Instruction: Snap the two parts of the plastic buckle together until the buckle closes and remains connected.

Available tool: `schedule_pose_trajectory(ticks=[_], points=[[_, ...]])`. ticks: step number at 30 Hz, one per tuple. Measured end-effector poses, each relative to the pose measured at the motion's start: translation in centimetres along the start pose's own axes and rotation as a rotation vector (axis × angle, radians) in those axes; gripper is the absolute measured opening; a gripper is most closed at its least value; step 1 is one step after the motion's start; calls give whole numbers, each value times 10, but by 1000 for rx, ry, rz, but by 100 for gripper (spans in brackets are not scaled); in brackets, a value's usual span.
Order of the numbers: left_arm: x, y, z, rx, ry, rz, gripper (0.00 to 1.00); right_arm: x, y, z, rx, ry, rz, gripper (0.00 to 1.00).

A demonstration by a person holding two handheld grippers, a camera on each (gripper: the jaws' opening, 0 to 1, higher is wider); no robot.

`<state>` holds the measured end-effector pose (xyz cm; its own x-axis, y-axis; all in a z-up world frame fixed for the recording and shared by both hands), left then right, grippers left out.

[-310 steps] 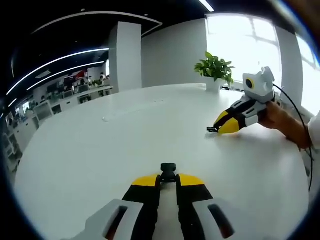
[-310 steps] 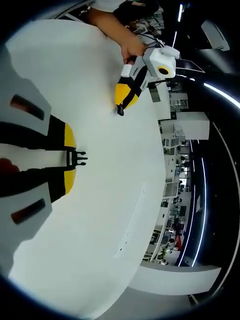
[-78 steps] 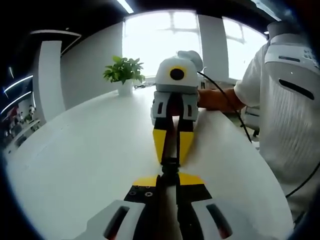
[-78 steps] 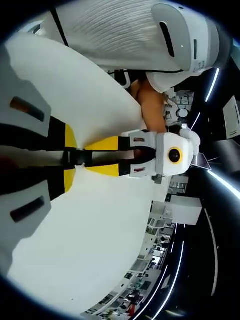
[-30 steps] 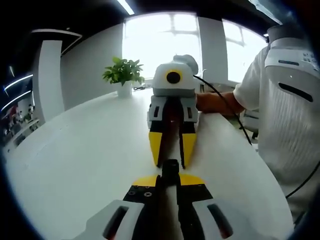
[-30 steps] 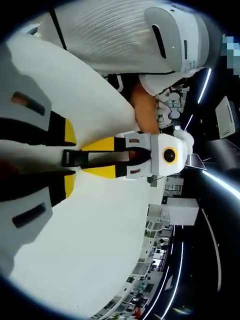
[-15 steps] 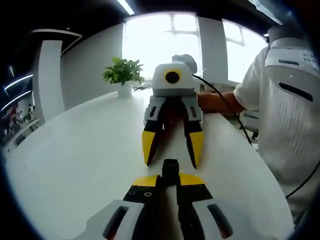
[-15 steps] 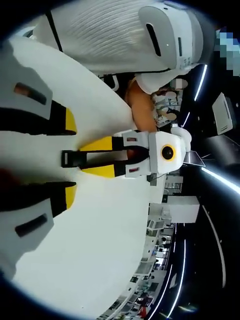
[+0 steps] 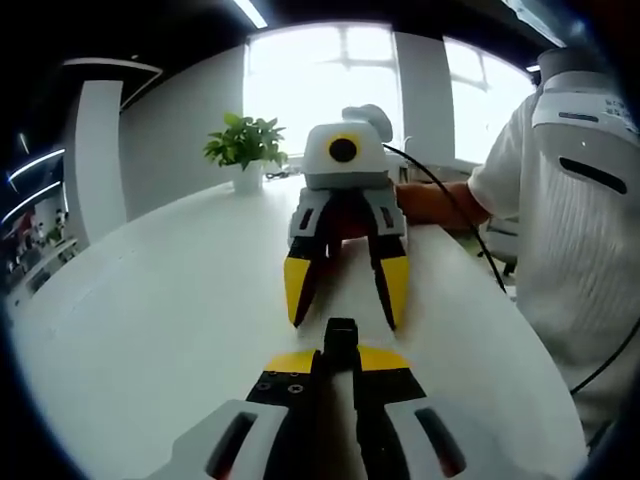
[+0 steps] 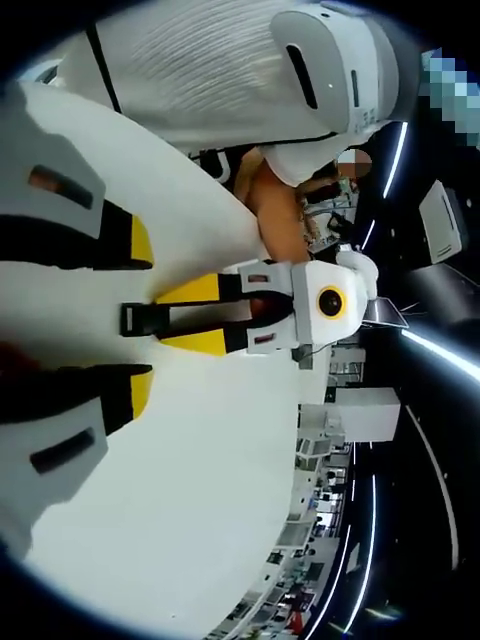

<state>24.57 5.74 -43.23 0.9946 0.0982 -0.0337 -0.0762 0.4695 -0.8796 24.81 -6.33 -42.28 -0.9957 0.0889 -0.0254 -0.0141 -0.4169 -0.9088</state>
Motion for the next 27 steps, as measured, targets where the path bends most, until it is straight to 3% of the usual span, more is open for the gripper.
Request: schedule_pose_trajectory(ticks=[16,27], points=[[8,-1,1,23,-15,-7,11,4,-9,18,10,66,-26,37],[19,-2,4,45,-23,4,11,5,-8,29,4,152,-42,37]])
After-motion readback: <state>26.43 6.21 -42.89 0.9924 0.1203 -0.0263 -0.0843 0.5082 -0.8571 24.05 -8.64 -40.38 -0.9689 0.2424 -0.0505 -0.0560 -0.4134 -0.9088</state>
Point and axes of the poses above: the point that each gripper's makers call its tool centre point, and the gripper's own axes: z roughly backward along the fingers, x roughly to its left, y roughly out of its underside, the point moved 6 cm from there along z, roughly backward along the fingers, and after that the axes turned 2 degrees about y, right-handed, at the moved point
